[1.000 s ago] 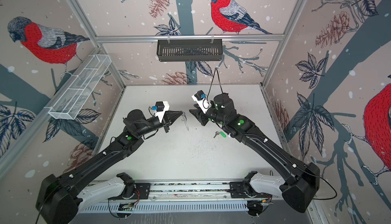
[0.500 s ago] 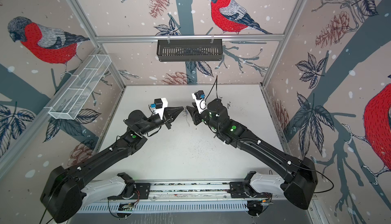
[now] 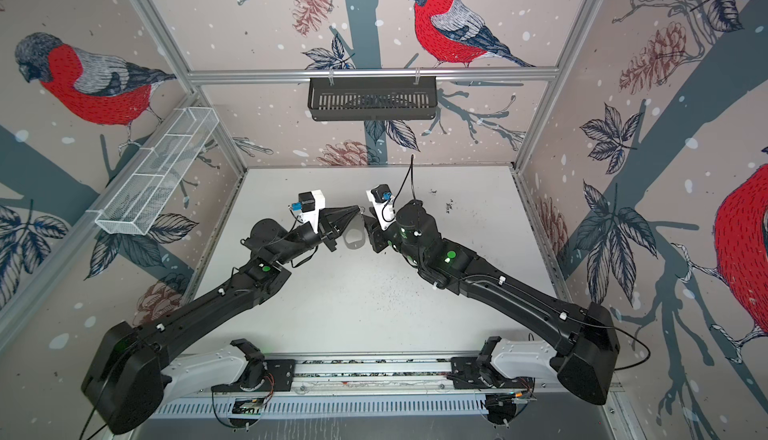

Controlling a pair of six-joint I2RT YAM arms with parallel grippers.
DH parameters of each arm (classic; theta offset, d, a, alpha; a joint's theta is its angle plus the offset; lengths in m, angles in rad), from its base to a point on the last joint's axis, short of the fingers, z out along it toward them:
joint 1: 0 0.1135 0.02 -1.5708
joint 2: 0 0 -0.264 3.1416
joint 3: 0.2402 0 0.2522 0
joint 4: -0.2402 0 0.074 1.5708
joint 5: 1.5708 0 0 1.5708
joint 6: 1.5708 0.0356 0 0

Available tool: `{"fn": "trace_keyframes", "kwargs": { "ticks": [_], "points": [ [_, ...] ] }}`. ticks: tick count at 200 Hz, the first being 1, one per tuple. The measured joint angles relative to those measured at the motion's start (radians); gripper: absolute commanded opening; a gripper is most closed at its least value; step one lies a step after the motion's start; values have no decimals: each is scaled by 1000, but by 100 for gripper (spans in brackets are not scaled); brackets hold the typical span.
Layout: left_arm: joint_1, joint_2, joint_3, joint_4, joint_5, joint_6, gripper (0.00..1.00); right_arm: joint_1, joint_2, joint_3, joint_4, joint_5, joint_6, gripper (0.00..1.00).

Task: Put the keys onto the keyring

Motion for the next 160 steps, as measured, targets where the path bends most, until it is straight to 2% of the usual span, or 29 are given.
{"fn": "trace_keyframes", "kwargs": {
  "ticks": [102,160],
  "points": [
    [-7,14,-24,61,-21,-31,0,45,9,-29,27,13,-18,29],
    [-8,13,-40,95,-44,-44,0,40,-36,-53,24,75,-17,28]
  ]
}}
